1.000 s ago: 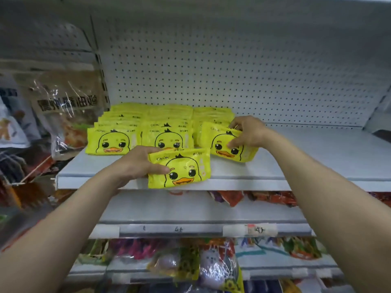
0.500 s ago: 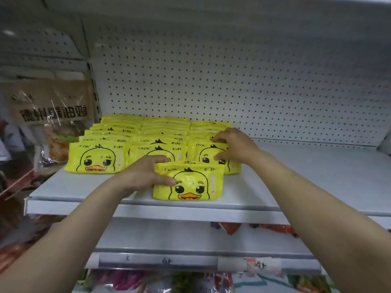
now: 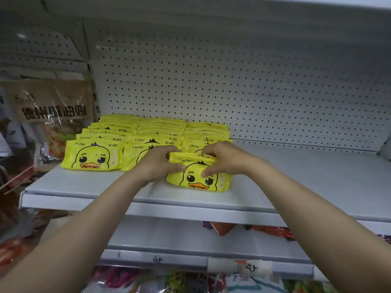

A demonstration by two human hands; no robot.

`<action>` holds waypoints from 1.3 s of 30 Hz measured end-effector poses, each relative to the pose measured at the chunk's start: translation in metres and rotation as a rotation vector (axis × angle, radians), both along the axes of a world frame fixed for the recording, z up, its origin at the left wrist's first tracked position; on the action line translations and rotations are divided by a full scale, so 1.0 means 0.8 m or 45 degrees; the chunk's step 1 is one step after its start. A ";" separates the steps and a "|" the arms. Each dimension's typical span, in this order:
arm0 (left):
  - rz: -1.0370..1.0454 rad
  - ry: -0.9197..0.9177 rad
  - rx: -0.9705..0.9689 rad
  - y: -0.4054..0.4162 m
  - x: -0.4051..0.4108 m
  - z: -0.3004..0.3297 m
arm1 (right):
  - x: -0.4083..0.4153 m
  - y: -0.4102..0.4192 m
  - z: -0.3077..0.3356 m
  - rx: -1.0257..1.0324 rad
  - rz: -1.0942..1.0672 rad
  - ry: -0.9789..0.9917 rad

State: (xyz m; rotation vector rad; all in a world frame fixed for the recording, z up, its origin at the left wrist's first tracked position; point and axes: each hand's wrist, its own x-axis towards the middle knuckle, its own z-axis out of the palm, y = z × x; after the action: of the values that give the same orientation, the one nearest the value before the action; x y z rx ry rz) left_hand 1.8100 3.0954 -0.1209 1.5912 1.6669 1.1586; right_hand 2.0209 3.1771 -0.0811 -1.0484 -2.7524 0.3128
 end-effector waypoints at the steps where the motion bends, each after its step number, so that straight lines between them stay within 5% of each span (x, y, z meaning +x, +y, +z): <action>1: 0.075 0.105 0.095 0.002 -0.001 -0.004 | 0.004 0.004 -0.001 0.018 -0.031 -0.002; 5: 0.451 0.865 0.409 0.001 -0.016 -0.027 | 0.019 0.016 -0.001 0.081 -0.181 -0.030; 7: 0.524 1.032 0.383 0.000 -0.023 -0.040 | 0.019 0.019 -0.003 0.061 -0.210 -0.005; 15: 0.436 0.982 0.179 0.003 -0.034 -0.048 | 0.002 0.022 -0.012 0.154 -0.254 0.021; 39: 0.339 1.006 0.200 -0.011 -0.048 -0.036 | -0.043 -0.031 -0.011 0.441 -0.538 -0.208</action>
State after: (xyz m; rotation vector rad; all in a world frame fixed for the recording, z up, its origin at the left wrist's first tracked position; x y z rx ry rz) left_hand 1.7719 3.0865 -0.1500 2.1506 2.3808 0.8286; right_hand 1.9866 3.1527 -0.0895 -1.5556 -2.4920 -0.3096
